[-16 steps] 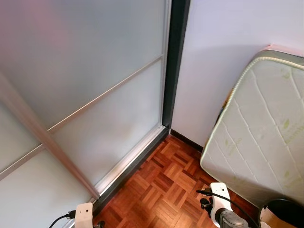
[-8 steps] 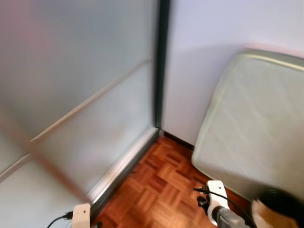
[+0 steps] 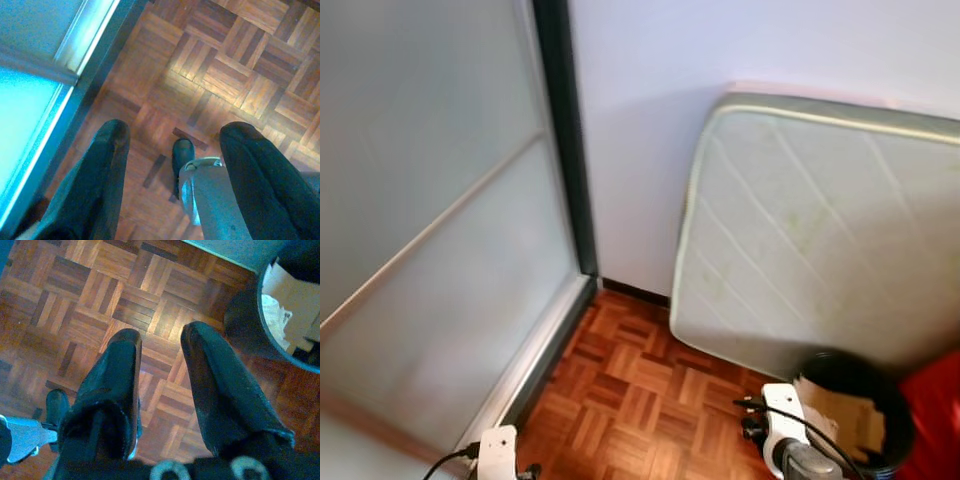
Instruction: Clean up the room
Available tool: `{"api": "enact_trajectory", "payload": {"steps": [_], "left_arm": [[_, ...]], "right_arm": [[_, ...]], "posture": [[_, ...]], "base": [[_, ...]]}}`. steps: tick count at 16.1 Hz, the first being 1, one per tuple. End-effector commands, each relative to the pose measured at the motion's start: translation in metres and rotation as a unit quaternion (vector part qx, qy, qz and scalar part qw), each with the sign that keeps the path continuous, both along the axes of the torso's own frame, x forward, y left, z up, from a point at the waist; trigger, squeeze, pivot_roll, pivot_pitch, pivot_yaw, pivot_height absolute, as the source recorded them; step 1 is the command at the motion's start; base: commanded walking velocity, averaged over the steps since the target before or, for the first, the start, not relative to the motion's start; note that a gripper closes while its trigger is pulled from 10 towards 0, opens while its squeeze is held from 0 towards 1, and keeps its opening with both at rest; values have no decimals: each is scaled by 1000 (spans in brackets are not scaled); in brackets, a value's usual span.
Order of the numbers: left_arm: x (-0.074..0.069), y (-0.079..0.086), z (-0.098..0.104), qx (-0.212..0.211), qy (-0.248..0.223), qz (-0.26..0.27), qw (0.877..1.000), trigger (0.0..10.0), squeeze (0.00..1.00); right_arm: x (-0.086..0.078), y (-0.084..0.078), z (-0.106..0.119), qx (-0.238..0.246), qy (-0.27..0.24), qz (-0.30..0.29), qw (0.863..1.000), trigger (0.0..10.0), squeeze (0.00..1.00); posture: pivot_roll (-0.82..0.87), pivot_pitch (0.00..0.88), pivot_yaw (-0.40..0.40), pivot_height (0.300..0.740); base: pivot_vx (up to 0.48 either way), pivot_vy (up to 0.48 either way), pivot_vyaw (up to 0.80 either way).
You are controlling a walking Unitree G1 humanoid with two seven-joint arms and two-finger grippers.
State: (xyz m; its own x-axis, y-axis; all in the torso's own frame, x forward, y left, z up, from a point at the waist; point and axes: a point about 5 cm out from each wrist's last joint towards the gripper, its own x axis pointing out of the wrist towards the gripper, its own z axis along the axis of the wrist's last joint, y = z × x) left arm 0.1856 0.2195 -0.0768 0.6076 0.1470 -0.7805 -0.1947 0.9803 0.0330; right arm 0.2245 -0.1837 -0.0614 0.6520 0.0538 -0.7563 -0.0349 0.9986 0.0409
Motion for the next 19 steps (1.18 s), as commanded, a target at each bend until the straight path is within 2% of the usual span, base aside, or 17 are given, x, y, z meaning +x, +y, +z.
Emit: {"api": "enact_trajectory", "payload": {"steps": [1, 3, 5, 19], "left_arm": [[2, -12, -3, -29, 19, 57, 998, 10000, 0], [2, -10, -2, -20, 20, 49, 998, 10000, 0], [2, -11, -2, -16, 22, 35, 999, 10000, 0], [3, -13, -2, -24, 22, 32, 999, 10000, 0]], "right_arm": [[-9, -52, 4, 29, 34, -93, 995, 10000, 0], [-9, -52, 4, 29, 35, -92, 995, 10000, 0], [-9, -52, 4, 27, 35, -89, 995, 10000, 0], [-7, -53, 5, 25, 32, -92, 995, 10000, 0]], "posture": [[-30, 0, -30, 740], [-31, 0, -28, 740], [-31, 0, -28, 740], [-27, 15, -39, 740]], "base": [[0, 0, -775], [0, 0, -775], [0, -450, -775], [0, 0, -775]]}}
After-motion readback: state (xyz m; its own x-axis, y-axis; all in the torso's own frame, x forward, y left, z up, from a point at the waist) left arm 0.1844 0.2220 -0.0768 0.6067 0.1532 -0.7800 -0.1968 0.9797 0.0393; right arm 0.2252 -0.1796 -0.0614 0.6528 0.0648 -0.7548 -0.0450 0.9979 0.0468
